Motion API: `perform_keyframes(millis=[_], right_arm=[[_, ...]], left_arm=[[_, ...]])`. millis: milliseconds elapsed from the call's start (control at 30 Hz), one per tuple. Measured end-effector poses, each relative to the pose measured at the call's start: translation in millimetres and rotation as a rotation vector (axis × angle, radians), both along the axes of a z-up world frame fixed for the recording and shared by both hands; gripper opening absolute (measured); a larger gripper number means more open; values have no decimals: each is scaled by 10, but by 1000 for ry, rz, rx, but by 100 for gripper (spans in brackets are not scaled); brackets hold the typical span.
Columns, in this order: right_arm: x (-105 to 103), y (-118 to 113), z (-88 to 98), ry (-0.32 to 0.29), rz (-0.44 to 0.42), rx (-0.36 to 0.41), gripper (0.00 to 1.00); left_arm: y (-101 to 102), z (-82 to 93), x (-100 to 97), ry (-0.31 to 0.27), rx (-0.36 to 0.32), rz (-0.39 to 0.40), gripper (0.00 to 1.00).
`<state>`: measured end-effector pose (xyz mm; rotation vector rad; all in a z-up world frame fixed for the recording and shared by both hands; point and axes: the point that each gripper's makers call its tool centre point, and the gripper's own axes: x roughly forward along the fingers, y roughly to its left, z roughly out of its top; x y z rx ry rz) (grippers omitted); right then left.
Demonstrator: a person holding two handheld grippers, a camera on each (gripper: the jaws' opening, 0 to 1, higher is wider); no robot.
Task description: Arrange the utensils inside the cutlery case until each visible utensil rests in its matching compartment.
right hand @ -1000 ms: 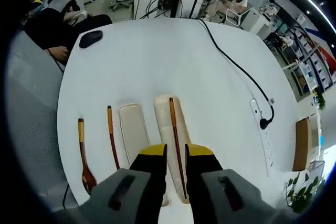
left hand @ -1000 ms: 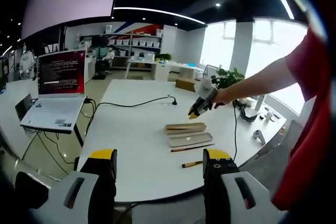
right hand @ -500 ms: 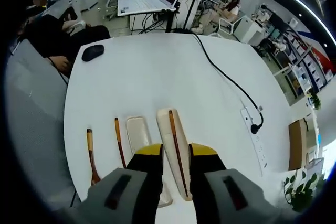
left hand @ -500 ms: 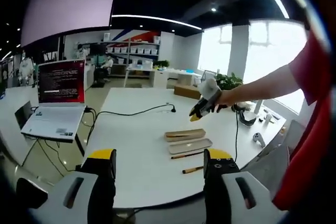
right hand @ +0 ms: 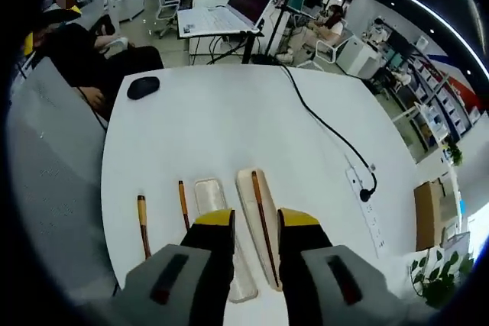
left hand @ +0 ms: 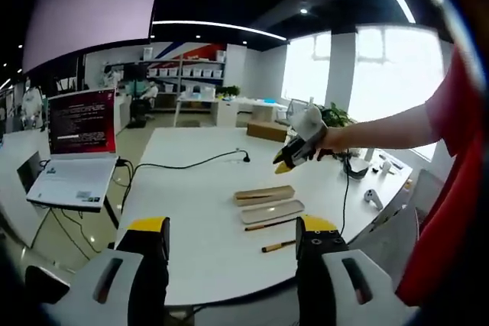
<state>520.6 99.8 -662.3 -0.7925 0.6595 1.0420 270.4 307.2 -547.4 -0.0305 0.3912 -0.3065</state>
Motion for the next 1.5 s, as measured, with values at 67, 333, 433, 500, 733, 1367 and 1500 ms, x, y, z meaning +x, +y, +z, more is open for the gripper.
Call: perform_keyframes(millis=[67,333,433,500,733,1367,1500], right_arm=[[-24,-9,-10,-6,3,-3,19],[-130,-28,-103,15,8,-9,22],[-174,-16,-129,17,10,-4,21],[-212,-5,-159,21,17,-5,21],[-312,39,-280,49,35,-3,19],[-465,58,-611,98,29,-14,15],[-510,66,-723,120,28,-18,15]], left_arm=[[-13,-8,-4,4,3,-5,68],[-20,-11,-56,11,12,-8,69],[-22,-23,-76,14,13,-6,68],[-36,-33,-91,14,15,-7,68],[-72,-61,-111,22,29,-12,68],[-44,-126,-208,46,29,19,67],[-32,-128,-218,49,28,28,67]])
